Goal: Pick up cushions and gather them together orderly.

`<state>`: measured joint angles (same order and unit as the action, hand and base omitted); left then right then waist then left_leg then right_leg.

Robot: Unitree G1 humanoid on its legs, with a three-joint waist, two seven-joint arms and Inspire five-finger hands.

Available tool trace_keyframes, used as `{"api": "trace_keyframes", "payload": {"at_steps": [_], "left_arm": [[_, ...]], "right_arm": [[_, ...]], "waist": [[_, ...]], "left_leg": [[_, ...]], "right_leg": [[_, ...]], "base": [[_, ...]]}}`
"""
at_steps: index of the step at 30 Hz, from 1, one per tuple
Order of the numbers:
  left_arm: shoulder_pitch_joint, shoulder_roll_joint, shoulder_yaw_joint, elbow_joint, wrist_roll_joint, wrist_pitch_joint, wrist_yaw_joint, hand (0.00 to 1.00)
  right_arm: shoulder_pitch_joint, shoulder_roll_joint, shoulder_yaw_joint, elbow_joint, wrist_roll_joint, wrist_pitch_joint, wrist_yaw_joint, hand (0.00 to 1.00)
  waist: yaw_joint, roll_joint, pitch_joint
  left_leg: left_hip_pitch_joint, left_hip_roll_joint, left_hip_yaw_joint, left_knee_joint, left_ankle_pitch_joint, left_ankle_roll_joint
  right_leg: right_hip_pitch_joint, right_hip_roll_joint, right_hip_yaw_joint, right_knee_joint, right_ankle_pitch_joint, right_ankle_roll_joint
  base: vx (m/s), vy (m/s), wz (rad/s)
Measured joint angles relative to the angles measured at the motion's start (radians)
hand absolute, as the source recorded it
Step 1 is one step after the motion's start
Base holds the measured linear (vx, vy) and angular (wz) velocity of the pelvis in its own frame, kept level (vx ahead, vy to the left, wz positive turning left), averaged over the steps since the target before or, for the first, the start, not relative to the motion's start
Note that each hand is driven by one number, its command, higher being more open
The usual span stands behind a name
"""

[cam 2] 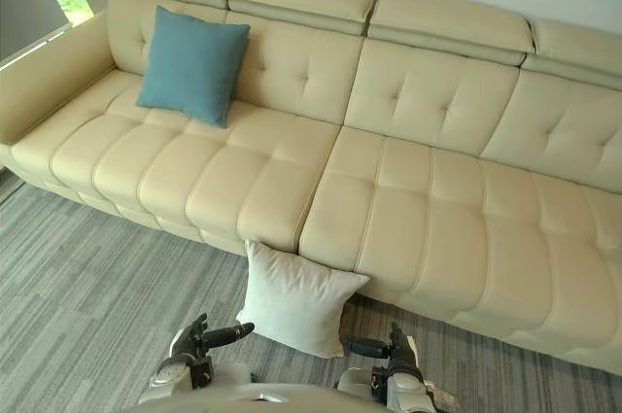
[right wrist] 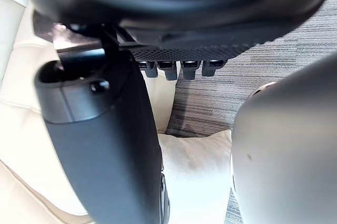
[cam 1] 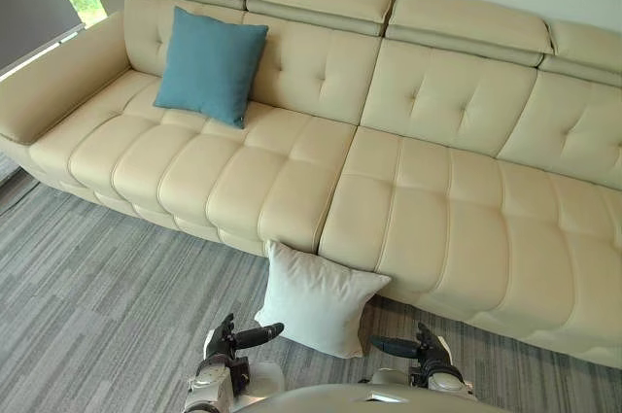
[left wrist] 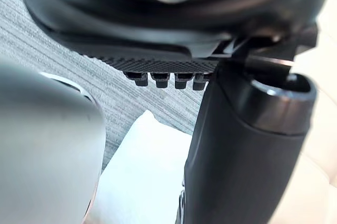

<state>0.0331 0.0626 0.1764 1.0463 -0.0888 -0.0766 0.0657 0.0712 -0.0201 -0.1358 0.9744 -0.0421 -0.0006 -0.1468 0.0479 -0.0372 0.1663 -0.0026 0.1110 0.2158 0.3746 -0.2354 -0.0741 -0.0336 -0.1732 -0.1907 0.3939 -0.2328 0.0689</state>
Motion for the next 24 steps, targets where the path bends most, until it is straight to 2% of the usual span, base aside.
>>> {"api": "trace_keyframes", "payload": {"at_steps": [4, 8, 10, 13, 14, 15, 16, 17, 20, 22, 24], "left_arm": [[0.001, -0.008, -0.041, 0.012, 0.015, 0.000, -0.004, 1.00], [0.001, -0.010, -0.047, 0.011, 0.020, 0.000, 0.001, 1.00], [-0.006, -0.008, -0.048, 0.001, 0.012, -0.002, 0.021, 1.00], [-0.064, -0.003, -0.047, -0.027, -0.036, -0.006, 0.058, 1.00], [-0.110, -0.004, -0.044, -0.049, -0.080, -0.011, 0.081, 1.00], [-0.136, 0.002, -0.040, -0.059, -0.101, -0.011, 0.092, 1.00], [-0.141, 0.004, -0.038, -0.061, -0.105, -0.011, 0.095, 1.00], [-0.200, 0.019, -0.019, -0.081, -0.142, -0.011, 0.120, 1.00], [-0.265, 0.037, 0.013, -0.091, -0.157, -0.011, 0.134, 1.00], [-0.312, 0.041, 0.045, -0.115, -0.160, -0.011, 0.145, 1.00], [-0.418, 0.083, 0.069, -0.156, -0.178, -0.012, 0.165, 1.00]], "right_arm": [[-0.001, -0.010, 0.000, -0.002, 0.002, -0.001, -0.006, 1.00], [-0.001, -0.013, 0.001, -0.002, 0.003, -0.001, -0.018, 1.00], [-0.016, -0.017, 0.001, 0.001, 0.005, -0.002, -0.041, 1.00], [-0.066, -0.028, -0.002, -0.002, 0.032, -0.008, -0.067, 1.00], [-0.116, -0.033, -0.004, -0.006, 0.062, -0.009, -0.083, 1.00], [-0.142, -0.034, -0.006, -0.009, 0.084, -0.009, -0.087, 1.00], [-0.148, -0.034, -0.006, -0.010, 0.087, -0.009, -0.088, 1.00], [-0.201, -0.032, -0.029, -0.026, 0.116, -0.009, -0.102, 1.00], [-0.265, -0.036, -0.048, -0.032, 0.139, -0.009, -0.112, 1.00], [-0.306, -0.049, -0.048, -0.045, 0.164, -0.009, -0.127, 1.00], [-0.435, -0.064, -0.047, -0.050, 0.191, -0.009, -0.142, 1.00]], "waist": [[0.000, 0.027, -0.012], [0.000, 0.029, -0.013], [0.000, 0.022, 0.003], [0.000, 0.020, 0.070], [0.000, 0.024, 0.124], [0.000, 0.018, 0.155], [0.000, 0.015, 0.161], [0.000, 0.004, 0.209], [-0.002, -0.009, 0.257], [-0.003, -0.011, 0.269], [-0.004, -0.010, 0.312]], "left_leg": [[0.039, -0.011, 0.049, -0.051, 0.008, 0.009], [0.049, -0.012, 0.049, -0.070, 0.022, 0.002], [0.007, -0.007, 0.041, -0.029, 0.023, 0.000], [-0.138, 0.016, 0.013, 0.128, -0.021, 0.003], [-0.258, 0.035, -0.008, 0.247, -0.055, 0.009], [-0.309, 0.042, -0.014, 0.291, -0.066, 0.009], [-0.322, 0.044, -0.016, 0.304, -0.069, 0.012], [-0.459, 0.066, -0.035, 0.414, -0.091, 0.016], [-0.564, 0.078, -0.045, 0.488, -0.100, 0.029], [-0.661, 0.082, -0.056, 0.542, -0.102, 0.035], [-0.811, 0.096, -0.060, 0.610, -0.093, 0.052]], "right_leg": [[-0.039, -0.001, 0.054, 0.051, -0.017, 0.016], [-0.052, -0.001, 0.057, 0.073, -0.027, 0.012], [-0.095, -0.008, 0.056, 0.123, -0.042, 0.003], [-0.207, -0.008, 0.057, 0.224, -0.060, -0.003], [-0.308, -0.007, 0.060, 0.310, -0.073, -0.012], [-0.355, -0.007, 0.063, 0.348, -0.079, -0.016], [-0.367, -0.007, 0.064, 0.358, -0.080, -0.017], [-0.489, 0.000, 0.067, 0.436, -0.086, -0.018], [-0.587, -0.002, 0.072, 0.495, -0.085, -0.021], [-0.679, -0.006, 0.074, 0.540, -0.080, -0.030], [-0.828, -0.006, 0.084, 0.597, -0.060, -0.046]], "base": [[0.02, -0.040, -0.38], [-0.03, -0.112, -0.04], [-0.12, -0.119, 0.08], [-0.18, -0.084, 0.13], [-0.26, -0.059, 0.10], [-0.27, -0.057, 0.06], [-0.32, -0.041, 0.01], [-0.35, -0.028, -0.01], [-0.21, 0.007, -0.01], [-0.22, 0.040, 0.03], [-0.19, 0.048, -0.06]]}}
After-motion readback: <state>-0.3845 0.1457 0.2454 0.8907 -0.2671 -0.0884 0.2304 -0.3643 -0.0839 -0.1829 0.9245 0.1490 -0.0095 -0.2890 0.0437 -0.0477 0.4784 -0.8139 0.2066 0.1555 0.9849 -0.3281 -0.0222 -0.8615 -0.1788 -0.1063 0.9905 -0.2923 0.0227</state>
